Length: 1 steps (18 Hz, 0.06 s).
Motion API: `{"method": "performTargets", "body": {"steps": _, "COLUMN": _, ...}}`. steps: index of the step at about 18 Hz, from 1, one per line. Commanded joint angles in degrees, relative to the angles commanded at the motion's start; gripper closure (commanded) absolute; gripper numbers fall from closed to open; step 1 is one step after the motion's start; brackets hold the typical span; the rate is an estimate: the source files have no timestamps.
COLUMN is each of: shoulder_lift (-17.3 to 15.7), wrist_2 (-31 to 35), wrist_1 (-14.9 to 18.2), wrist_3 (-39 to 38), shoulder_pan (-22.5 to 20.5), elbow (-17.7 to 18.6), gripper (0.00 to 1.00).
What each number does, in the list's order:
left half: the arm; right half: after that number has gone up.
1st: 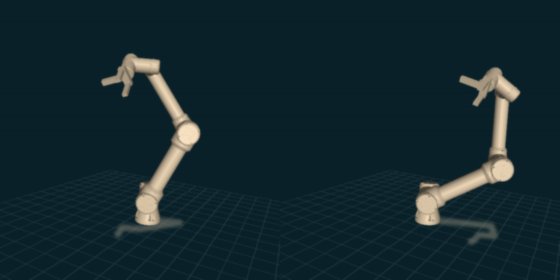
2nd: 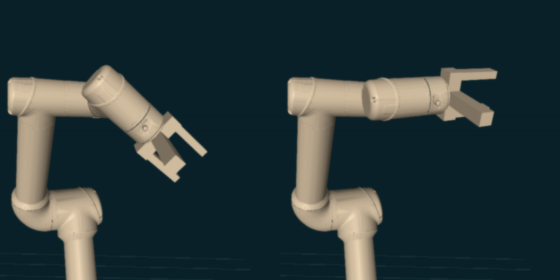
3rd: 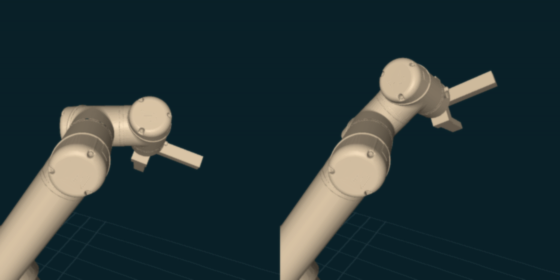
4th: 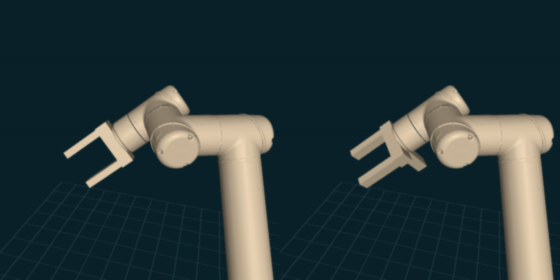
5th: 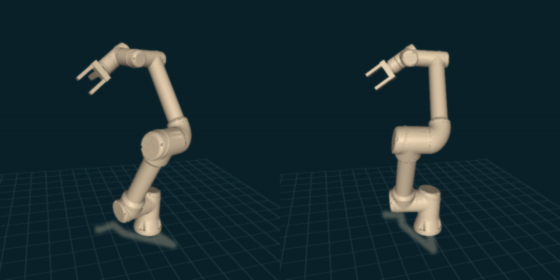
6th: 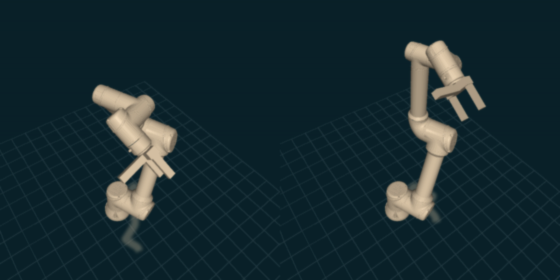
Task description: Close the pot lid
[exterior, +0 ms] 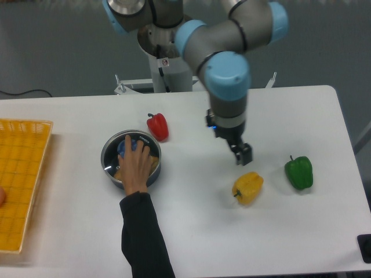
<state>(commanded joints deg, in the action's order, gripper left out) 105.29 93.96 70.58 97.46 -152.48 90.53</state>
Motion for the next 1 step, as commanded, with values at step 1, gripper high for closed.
{"method": "performTargets", "body": {"steps": 1, "shoulder_lift": 0.0, "wrist_2": 0.0, "wrist_1": 0.0, "wrist_3": 1.15, "shoulder_pan": -1.06, "elbow": 0.17, "gripper": 0.0}}
